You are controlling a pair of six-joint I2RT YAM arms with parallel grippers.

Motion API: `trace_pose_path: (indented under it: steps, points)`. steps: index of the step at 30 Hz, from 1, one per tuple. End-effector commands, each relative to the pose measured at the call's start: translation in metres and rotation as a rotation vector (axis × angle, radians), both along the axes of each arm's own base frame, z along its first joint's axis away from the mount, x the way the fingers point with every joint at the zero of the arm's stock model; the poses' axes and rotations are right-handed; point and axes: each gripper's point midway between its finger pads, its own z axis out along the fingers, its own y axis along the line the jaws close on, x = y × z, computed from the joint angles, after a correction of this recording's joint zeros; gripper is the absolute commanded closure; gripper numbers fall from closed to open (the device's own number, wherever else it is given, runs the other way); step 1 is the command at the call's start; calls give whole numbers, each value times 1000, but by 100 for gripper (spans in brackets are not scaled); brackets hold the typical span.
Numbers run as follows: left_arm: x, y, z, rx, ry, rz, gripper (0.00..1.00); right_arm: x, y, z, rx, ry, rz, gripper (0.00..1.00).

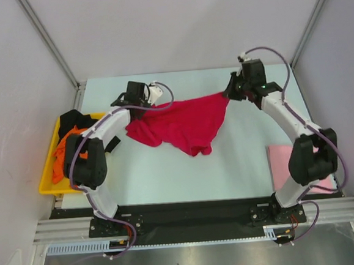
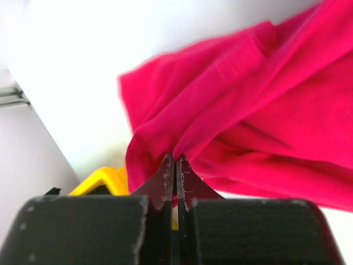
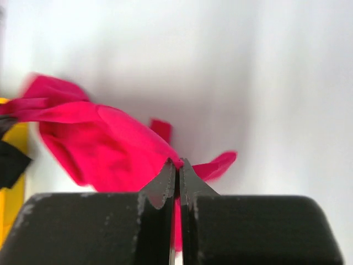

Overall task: Fold and stack the t-shirts
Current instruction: Flatten the tshirt out

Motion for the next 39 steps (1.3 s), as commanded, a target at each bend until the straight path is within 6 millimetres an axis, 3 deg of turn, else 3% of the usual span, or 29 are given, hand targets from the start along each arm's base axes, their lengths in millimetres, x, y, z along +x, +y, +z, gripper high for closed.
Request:
trace_pose_path:
  steps: [1, 2, 4, 5, 7, 8, 10, 11, 12, 15, 16, 18, 19, 22, 24, 27, 28, 29, 31, 32, 33, 35, 36, 37, 39]
  points:
    - [1, -12, 104, -136, -132, -7, 100, -1, -11, 121, -97, -333, 44, 100]
    - [1, -14, 147, -167, -203, -18, 100, -10, -15, 161, -96, -419, 38, 100]
    - [-11, -14, 189, -198, -243, -36, 100, -22, -19, 199, -117, -508, 50, 100]
    - [-21, -11, 214, -212, -284, -42, 100, -37, -23, 243, -108, -609, 46, 100]
    - [-40, -6, 236, -218, -294, -51, 100, -57, -26, 284, -126, -723, 65, 100]
    - [-53, -2, 266, -241, -349, -56, 100, -78, -29, 317, -118, -808, 66, 100]
    - [-76, 1, 281, -250, -338, -75, 99, -104, -28, 351, -113, -912, 92, 100]
    - [-90, 4, 305, -276, -383, -83, 100, -116, -31, 364, -120, -955, 97, 100]
    - [-100, 5, 314, -289, -392, -86, 100, -140, -36, 390, -106, -1029, 93, 100]
    - [-140, 9, 348, -343, -429, -119, 100, -172, -44, 420, -95, -1108, 86, 100]
    - [-154, 7, 358, -365, -436, -148, 100, -194, -50, 438, -83, -1154, 81, 100]
    - [-178, 10, 376, -401, -484, -172, 100, -212, -53, 450, -72, -1190, 85, 100]
    - [-193, 12, 387, -421, -515, -187, 100, -232, -58, 464, -59, -1233, 84, 100]
    - [-210, 13, 406, -449, -561, -214, 100, -263, -68, 486, -29, -1295, 60, 100]
    - [-208, 15, 413, -448, -582, -206, 100, -270, -72, 494, -32, -1311, 43, 100]
    - [-183, 10, 412, -436, -584, -185, 99, -240, -79, 485, -90, -1251, -21, 100]
    - [-161, 5, 399, -414, -545, -176, 100, -225, -76, 478, -107, -1222, -23, 100]
    - [-149, 3, 395, -405, -536, -165, 100, -196, -70, 463, -132, -1167, -17, 100]
    - [-112, -5, 382, -388, -518, -144, 100, -159, -65, 447, -167, -1112, -32, 100]
    - [-100, -8, 378, -386, -512, -139, 100, -120, -58, 423, -215, -1047, -17, 100]
    - [-86, -11, 379, -384, -532, -134, 100, -100, -64, 412, -239, -1017, -38, 100]
    - [-50, -21, 357, -369, -495, -125, 100, -60, -67, 394, -241, -983, -57, 100]
    - [-36, -25, 353, -369, -498, -124, 100, -24, -73, 362, -249, -910, -76, 100]
    - [-14, -29, 333, -362, -461, -112, 100, -3, -79, 357, -240, -917, -113, 100]
    - [12, -34, 316, -365, -452, -100, 100, 30, -86, 334, -204, -884, -152, 100]
